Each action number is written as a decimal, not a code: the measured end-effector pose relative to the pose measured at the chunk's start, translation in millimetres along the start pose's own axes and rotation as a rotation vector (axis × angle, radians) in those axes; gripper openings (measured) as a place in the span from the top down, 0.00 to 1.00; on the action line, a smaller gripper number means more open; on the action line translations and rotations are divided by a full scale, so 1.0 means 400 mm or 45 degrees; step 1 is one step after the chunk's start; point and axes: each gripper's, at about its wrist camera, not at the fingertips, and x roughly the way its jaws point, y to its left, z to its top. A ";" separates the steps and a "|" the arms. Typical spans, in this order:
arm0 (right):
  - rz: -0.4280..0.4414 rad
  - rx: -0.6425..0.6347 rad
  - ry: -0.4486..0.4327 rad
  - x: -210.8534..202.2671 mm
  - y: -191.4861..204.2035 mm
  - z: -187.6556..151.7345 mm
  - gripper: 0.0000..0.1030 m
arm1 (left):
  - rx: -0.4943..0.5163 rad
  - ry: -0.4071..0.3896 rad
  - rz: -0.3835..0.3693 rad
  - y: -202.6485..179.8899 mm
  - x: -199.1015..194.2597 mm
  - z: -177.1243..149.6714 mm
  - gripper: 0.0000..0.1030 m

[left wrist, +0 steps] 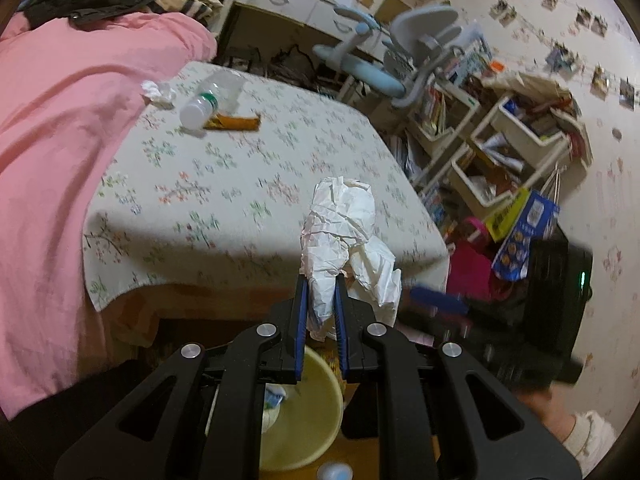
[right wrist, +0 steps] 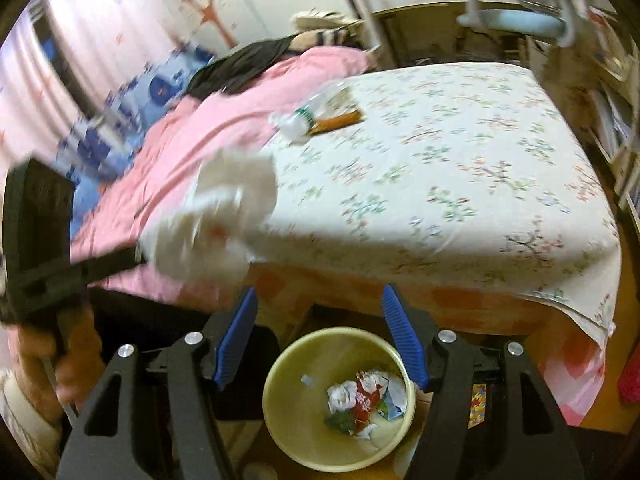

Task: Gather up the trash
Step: 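Open both tools to drop the plush toy and tissues into the basin, then move both tools back over the bed toward the bottle and orange item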

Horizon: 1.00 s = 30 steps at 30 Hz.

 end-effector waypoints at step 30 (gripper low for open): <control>-0.021 0.120 -0.064 -0.028 -0.040 0.006 0.35 | 0.127 0.310 0.146 -0.078 -0.001 -0.153 0.56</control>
